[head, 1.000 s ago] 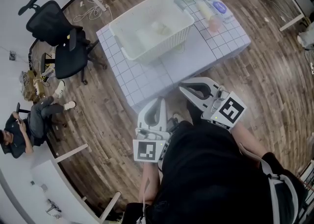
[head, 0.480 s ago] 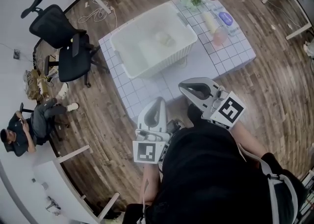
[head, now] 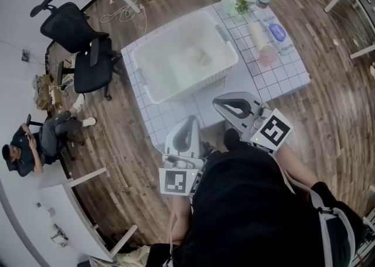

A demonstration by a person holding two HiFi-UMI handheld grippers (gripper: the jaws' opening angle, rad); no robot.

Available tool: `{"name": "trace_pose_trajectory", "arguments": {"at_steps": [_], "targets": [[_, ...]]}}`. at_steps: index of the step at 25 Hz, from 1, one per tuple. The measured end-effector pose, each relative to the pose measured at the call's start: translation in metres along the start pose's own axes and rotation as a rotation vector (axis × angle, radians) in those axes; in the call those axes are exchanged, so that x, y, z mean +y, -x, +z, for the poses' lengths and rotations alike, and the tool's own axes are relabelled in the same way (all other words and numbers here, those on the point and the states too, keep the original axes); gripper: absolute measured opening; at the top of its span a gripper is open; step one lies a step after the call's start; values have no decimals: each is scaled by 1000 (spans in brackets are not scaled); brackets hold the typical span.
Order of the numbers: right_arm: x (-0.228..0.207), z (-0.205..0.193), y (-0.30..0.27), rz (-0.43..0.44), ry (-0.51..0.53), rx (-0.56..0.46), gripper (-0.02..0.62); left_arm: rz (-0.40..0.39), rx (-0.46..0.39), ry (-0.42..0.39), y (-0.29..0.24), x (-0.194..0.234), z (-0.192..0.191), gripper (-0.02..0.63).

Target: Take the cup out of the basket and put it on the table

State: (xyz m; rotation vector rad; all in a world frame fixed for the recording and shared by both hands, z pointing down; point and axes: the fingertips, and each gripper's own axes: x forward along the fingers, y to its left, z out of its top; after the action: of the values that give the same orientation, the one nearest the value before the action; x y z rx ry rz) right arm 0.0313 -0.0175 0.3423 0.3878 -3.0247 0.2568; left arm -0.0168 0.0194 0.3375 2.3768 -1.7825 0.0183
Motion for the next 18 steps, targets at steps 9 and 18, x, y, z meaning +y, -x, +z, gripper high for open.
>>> {"name": "trace_pose_trajectory", "arguments": {"at_steps": [9,18], "targets": [[-18,-1,5,44,-16,13,15,41,8,23,-21,-6,1,9],[-20,-7,-10,45,-22,27,15,59,30,20,-18,7,-2,9]]}}
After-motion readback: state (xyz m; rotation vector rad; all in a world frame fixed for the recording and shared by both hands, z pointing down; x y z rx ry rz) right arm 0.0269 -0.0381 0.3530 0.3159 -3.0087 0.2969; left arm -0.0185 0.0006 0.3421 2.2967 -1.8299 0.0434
